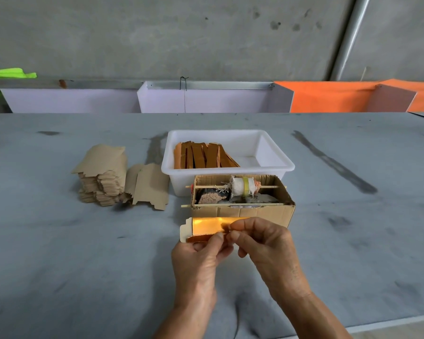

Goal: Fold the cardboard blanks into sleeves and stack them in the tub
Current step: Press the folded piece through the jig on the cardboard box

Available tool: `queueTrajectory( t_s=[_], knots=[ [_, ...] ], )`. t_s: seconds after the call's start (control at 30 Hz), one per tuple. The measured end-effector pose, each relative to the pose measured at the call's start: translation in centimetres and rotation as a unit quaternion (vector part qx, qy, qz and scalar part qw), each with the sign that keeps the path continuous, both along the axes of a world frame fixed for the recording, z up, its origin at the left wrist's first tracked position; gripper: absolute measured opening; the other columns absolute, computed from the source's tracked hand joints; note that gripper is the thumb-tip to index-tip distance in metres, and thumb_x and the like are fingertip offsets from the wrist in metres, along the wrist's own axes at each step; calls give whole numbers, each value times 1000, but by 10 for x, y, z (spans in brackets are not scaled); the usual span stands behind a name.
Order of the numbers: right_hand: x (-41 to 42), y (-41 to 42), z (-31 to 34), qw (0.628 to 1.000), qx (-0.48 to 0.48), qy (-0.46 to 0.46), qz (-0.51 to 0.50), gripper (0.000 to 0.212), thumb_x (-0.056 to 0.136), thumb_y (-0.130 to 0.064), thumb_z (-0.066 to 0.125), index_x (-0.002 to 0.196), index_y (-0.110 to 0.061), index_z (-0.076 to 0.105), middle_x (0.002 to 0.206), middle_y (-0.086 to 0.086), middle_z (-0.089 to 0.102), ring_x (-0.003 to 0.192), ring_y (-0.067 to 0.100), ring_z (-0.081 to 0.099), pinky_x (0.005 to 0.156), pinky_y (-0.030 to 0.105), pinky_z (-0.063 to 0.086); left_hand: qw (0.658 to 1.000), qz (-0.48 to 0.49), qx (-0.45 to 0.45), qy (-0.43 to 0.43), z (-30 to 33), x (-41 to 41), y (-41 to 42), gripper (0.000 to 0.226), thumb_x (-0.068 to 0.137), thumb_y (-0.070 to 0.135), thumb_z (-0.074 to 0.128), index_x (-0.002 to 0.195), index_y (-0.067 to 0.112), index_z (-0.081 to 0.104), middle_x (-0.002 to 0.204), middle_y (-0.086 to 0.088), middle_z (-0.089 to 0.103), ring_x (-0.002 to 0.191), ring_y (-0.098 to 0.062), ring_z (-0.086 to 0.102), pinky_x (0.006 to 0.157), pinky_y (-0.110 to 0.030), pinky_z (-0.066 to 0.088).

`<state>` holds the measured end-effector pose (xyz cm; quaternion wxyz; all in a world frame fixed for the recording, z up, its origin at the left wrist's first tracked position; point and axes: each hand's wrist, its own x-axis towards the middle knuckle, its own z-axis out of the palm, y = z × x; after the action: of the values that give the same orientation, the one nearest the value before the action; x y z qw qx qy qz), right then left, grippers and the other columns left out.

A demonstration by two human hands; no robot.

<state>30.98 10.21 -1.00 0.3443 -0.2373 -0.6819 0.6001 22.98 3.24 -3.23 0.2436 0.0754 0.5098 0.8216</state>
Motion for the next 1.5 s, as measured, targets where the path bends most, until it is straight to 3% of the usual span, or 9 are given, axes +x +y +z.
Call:
queueTrajectory(
  t_s=[0.13,0.53,0.83,0.97,1.13,1.23,1.4,1.5],
  knots=[
    [0,0,1,1000,4,-27,3,15,80,3,68,79,-12,72,63,2,69,48,5,54,51,16,47,1000,2,3,-5,1,0,0,8,81,-12,61,87,-9,65,70,-20,69,64,-29,69,56,-29,56],
    [-1,0,5,996,-3,-85,-8,18,81,-1,70,78,-18,73,60,-3,69,46,3,52,49,13,45,1000,-1,-8,18,1,0,-2,17,81,-12,61,72,1,68,67,-17,69,62,-25,69,59,-31,58],
    [0,5,17,989,-64,-132,15,17,82,2,66,77,-13,73,55,-3,66,44,3,52,40,11,37,1000,-18,4,13,4,3,-4,10,81,-12,61,81,-5,68,72,-19,70,66,-26,69,62,-29,57],
    [0,7,23,984,-77,-158,25,12,80,1,69,79,-11,72,55,-1,65,43,5,52,40,10,37,1000,-26,6,-13,7,6,-3,31,82,-12,58,62,7,72,66,-12,69,61,-21,67,59,-27,57],
    [1,4,26,980,-47,-189,44,15,79,4,67,77,-10,72,54,-3,64,43,2,52,40,9,36,997,-2,-23,-78,7,9,1,8,77,-9,67,75,-1,67,63,-11,67,59,-23,64,55,-28,58],
    [1,3,25,975,-49,-211,45,13,79,3,67,80,-10,70,59,2,65,43,1,53,40,8,36,992,-8,-40,-120,5,8,2,7,74,-7,70,77,-2,66,59,-9,66,51,-17,62,47,-23,54],
    [0,1,23,967,-35,-249,40,24,79,1,70,94,-13,59,70,11,67,41,3,55,39,10,36,981,-18,-65,-182,-3,6,3,21,75,0,72,95,-4,65,88,-18,67,68,-23,64,43,-18,50],
    [-1,-3,19,961,-12,-275,20,39,76,-2,74,106,-16,52,74,10,69,46,6,60,42,15,43,976,2,-73,-204,-6,7,3,16,75,0,73,89,3,65,92,-18,68,71,-24,64,43,-19,51]
  ],
)
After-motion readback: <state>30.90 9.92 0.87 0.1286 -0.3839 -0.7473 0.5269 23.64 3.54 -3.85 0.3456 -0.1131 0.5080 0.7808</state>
